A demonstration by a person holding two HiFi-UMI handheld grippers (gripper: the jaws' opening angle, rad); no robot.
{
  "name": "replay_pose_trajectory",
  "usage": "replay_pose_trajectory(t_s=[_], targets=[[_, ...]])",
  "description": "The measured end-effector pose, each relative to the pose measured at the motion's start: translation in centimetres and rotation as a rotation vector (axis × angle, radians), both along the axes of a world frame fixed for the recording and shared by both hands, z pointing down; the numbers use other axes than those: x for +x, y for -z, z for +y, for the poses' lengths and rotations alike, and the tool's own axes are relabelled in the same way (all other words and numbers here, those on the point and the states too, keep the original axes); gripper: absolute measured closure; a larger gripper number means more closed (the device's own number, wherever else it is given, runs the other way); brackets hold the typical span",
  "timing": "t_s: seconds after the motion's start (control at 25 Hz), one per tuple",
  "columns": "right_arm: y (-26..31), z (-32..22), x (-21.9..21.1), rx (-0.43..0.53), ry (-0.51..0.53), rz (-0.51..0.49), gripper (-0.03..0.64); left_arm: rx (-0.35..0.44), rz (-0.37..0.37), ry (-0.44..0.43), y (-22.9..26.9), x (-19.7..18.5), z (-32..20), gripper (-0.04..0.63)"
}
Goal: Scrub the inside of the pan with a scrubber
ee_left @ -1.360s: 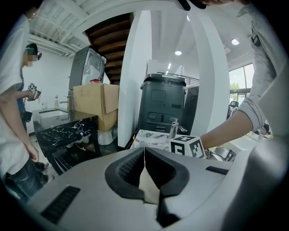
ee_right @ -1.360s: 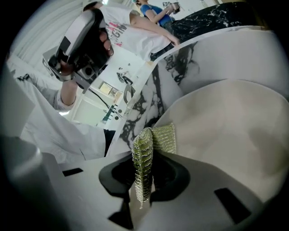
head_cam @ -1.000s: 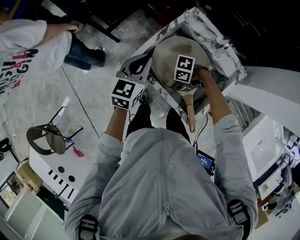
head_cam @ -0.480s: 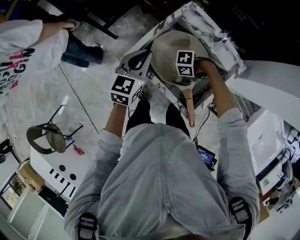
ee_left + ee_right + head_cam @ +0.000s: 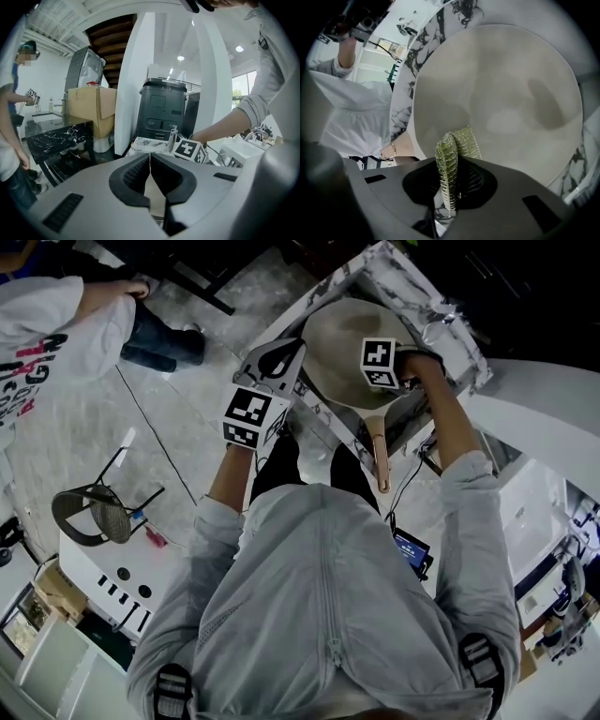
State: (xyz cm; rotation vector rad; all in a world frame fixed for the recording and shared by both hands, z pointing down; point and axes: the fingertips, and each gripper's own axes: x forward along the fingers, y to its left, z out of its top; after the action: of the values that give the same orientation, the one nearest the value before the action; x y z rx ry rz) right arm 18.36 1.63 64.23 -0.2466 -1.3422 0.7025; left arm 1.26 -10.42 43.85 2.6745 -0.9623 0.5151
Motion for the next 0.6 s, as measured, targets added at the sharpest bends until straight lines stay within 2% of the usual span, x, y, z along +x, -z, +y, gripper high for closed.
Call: replay_pose_trajectory(t_s=[0.36,0.6], targets=[[-2.0,-1.7,1.7,0.134,0.067,0.047,0.532,-0.006,-0.005,0.014,-0.3,-0.5,-0.1,0.572],[-3.3,-4.0,2.6,0.304,0.077,0.064,0.532,-0.017,-0.006,0.026,-0.6,-1.3,0.0,0.572]])
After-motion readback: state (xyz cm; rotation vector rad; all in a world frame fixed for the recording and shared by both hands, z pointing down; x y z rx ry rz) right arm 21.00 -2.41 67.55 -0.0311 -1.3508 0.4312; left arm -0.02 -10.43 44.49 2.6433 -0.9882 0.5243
